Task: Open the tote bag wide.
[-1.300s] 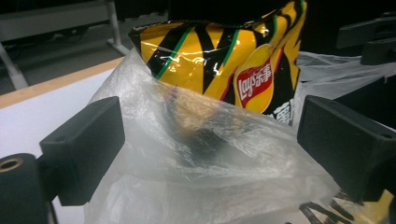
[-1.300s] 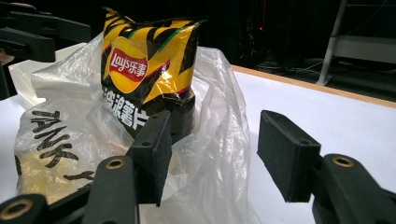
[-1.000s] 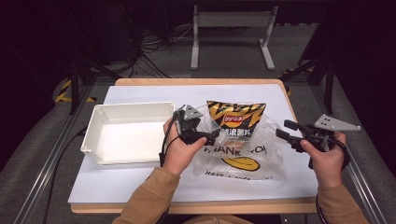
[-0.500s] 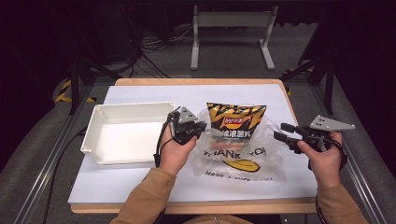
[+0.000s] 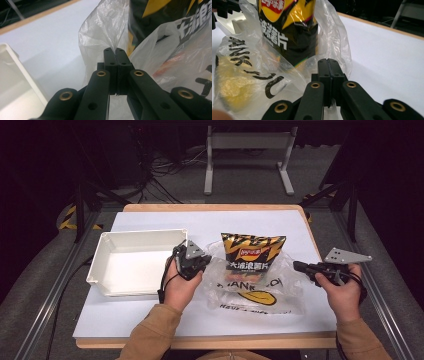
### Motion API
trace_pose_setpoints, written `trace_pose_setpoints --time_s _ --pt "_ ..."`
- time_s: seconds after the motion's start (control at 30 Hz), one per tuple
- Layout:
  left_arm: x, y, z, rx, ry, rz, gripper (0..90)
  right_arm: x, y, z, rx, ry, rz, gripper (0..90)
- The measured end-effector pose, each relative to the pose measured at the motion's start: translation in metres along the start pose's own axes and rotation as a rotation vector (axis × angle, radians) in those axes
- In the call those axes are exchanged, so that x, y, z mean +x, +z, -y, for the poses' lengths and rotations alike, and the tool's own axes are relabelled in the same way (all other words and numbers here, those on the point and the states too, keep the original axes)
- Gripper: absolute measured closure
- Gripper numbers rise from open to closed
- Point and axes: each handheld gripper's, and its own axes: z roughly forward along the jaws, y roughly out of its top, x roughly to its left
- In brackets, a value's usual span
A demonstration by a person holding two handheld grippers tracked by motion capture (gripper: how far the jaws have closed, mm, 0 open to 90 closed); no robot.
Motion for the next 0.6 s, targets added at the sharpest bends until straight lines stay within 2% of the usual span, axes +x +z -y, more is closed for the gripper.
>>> trace_pose_setpoints --time_s 0.07,0.17,0.23,0.33,0.6 --pt "-0.001 0.006 0.005 0.032 0.007 0.006 89.6 0.0 0.005 0.005 0.024 0.005 -0.008 90.0" --pt "-0.004 0.01 0.007 0.049 0.004 0.006 89.6 0.001 0.012 0.01 0.049 0.014 -0.017 90.0" --pt "-0.006 0.015 0.009 0.066 0.018 0.005 89.6 0.001 0.015 0.012 0.059 0.016 -0.019 90.0" --pt "-0.009 0.022 0.012 0.074 0.011 0.027 89.0 0.0 0.021 0.019 0.081 0.025 -0.027 90.0" --pt "-0.014 0.039 0.02 0.139 0.043 0.019 88.6 -0.005 0.032 0.031 0.125 0.059 -0.04 89.9"
